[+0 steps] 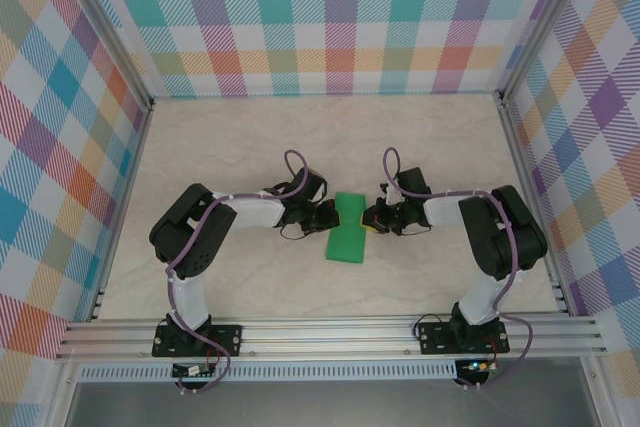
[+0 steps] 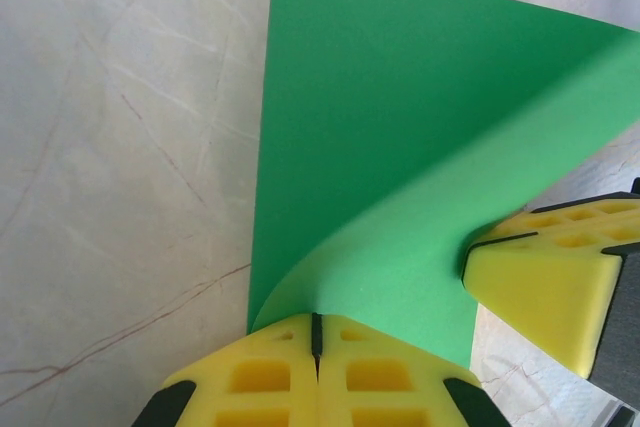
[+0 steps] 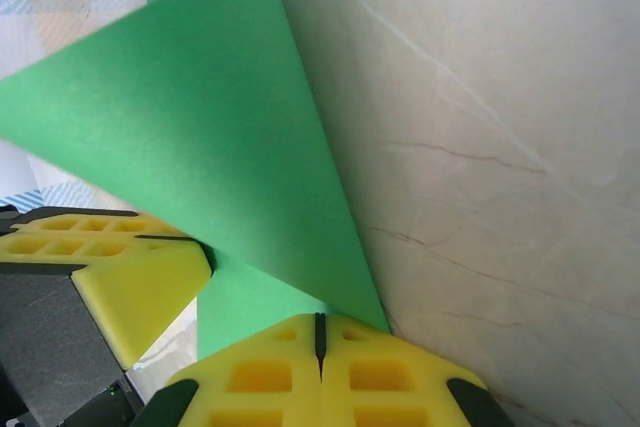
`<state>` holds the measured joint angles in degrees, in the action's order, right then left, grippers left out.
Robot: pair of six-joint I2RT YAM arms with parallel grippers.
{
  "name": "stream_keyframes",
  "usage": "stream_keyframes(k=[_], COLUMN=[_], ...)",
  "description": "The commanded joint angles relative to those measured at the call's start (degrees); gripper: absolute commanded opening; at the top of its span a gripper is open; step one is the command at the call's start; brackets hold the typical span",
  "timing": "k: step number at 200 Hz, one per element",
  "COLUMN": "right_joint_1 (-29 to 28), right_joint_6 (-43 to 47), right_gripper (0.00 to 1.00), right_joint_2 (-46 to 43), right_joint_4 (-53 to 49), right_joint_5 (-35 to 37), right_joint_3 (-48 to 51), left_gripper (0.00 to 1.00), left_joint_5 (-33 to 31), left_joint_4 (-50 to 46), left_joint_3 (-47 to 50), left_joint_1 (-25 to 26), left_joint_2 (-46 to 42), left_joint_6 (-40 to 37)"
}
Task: Fold a paper plane with a square sheet of paper (pick it up from the middle)
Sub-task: Fold the square sheet of paper in half at the center of the table.
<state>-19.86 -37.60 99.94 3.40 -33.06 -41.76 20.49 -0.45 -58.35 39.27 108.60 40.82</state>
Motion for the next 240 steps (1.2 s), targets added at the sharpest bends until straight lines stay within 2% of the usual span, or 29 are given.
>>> stream_keyframes(k=[1, 99, 167, 240], right_joint_1=[0.3, 1.5, 2.6, 2.9], right_joint_6=[1.7, 2.5, 3.1, 4.4], right_gripper=[0.05, 0.04, 0.05, 0.04], right_joint_2=[-2.1, 7.1, 4.0, 10.1], right_joint_4=[-0.7, -0.7, -3.8, -4.8], right_joint_5=[-1.7, 0.1, -2.6, -0.7], right_joint_3=[-2.4, -5.1, -9.9, -11.4], left_gripper=[0.0, 0.0, 0.0, 0.0], left_joint_5=[-3.2, -3.2, -3.4, -3.6], left_joint_4=[-8.0, -8.2, -8.5, -8.6], left_joint_3=[1.1, 1.1, 1.3, 1.3], left_joint_1=[0.4, 0.5, 0.5, 0.5], left_joint_2=[2.9, 3.0, 2.8, 2.7], left_joint_6=[-1.2, -1.4, -1.4, -1.4])
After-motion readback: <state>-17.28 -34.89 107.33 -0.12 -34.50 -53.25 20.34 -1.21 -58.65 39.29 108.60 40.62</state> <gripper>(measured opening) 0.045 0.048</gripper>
